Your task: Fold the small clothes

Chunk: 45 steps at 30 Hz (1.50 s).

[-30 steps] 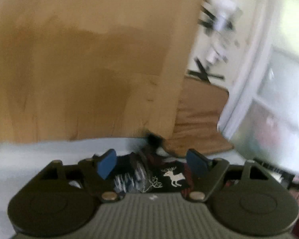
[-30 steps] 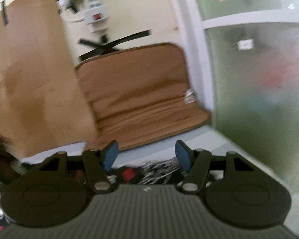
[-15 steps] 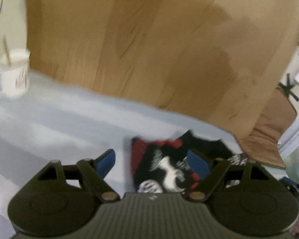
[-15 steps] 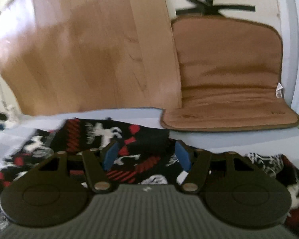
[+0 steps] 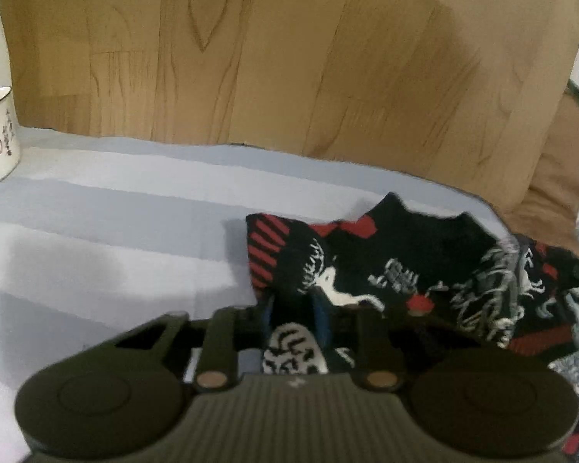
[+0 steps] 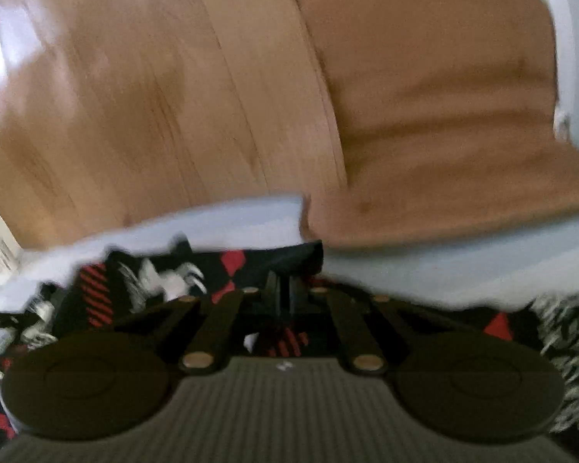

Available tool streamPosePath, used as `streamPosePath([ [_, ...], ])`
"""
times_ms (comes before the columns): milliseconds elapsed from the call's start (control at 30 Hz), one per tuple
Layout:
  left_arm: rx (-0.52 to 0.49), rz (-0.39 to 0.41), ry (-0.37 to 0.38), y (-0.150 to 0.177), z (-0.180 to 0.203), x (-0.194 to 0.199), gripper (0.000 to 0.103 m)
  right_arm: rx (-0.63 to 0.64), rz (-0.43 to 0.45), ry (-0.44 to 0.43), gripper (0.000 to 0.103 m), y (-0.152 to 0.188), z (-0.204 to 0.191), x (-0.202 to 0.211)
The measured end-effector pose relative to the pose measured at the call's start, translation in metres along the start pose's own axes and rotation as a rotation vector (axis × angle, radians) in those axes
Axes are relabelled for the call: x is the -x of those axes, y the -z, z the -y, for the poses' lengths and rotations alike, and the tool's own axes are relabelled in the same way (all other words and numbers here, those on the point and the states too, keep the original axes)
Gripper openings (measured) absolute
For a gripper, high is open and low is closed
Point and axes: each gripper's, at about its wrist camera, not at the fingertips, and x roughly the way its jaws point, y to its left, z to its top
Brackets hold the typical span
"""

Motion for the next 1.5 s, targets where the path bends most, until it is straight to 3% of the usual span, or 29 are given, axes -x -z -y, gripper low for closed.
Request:
streamPosePath([
  [167,0.094,0.110,0.051,-0.012,-0.013,0.016,0.016,-0.049,0.210,-0.014,0.004,-0.018,0.023,0.080],
  [300,0.076,0.100,-0.081,-0.008,-0.009,-0.008,0.017,-0.027,0.144,0.081,0.003,-0.005,0.039,0.082],
  [367,0.093,0.062,-0.122,-0.003,-0.012,-0.019,0.034,-0.028,0.046,0.135,0.005,0.011,0.049,0.066],
  [400,0.098,0.080,-0.139,0.000,-0.013,-0.017,0.039,-0.044,0.011,0.146,0.007,0.017,0.055,0.063],
  [467,0.081,0.087,-0.160,0.001,-0.014,-0.009,0.053,-0.106,0.004,0.135,0.008,0.027,0.067,0.066],
  [567,0.104,0.133,-0.178,-0.002,-0.016,0.013,0.053,-0.200,0.042,0.107,0.008,0.032,0.083,0.080],
  [700,0.099,0.196,-0.066,-0.015,0.000,0.038,0.054,-0.247,0.088,0.107,0.010,0.044,0.090,0.106],
  [800,0.007,0.175,0.052,-0.021,0.035,0.036,0.055,-0.337,0.110,0.088,0.010,0.056,0.101,0.126],
  [900,-0.104,0.137,0.146,-0.020,0.075,0.019,0.056,-0.402,0.080,0.002,0.011,0.059,0.098,0.127],
  [967,-0.142,0.129,0.172,-0.015,0.091,0.006,0.057,-0.378,0.042,-0.060,0.020,0.054,0.083,0.119],
  [1033,-0.147,0.110,0.196,-0.008,0.096,-0.011,0.057,-0.344,-0.002,-0.098,0.039,0.048,0.067,0.103],
  [1167,-0.099,0.059,0.207,0.015,0.082,-0.035,0.057,-0.212,-0.048,-0.044,0.048,0.040,0.043,0.057],
  [1233,-0.115,0.080,0.215,0.020,0.077,-0.035,0.058,-0.191,-0.074,-0.002,0.052,0.039,0.044,0.034],
  [1267,-0.116,0.090,0.216,0.019,0.077,-0.034,0.062,-0.197,-0.093,0.003,0.050,0.040,0.047,0.023],
  [1333,-0.127,0.088,0.193,0.022,0.081,-0.039,0.062,-0.183,-0.090,-0.032,0.006,0.040,0.045,0.014],
  [1400,-0.149,0.101,0.179,0.024,0.085,-0.037,0.062,-0.153,-0.051,-0.063,0.004,0.035,0.041,0.015],
  [1500,-0.192,0.106,0.151,0.027,0.092,-0.037,0.062,-0.117,0.096,-0.005,0.004,0.022,0.044,0.025],
])
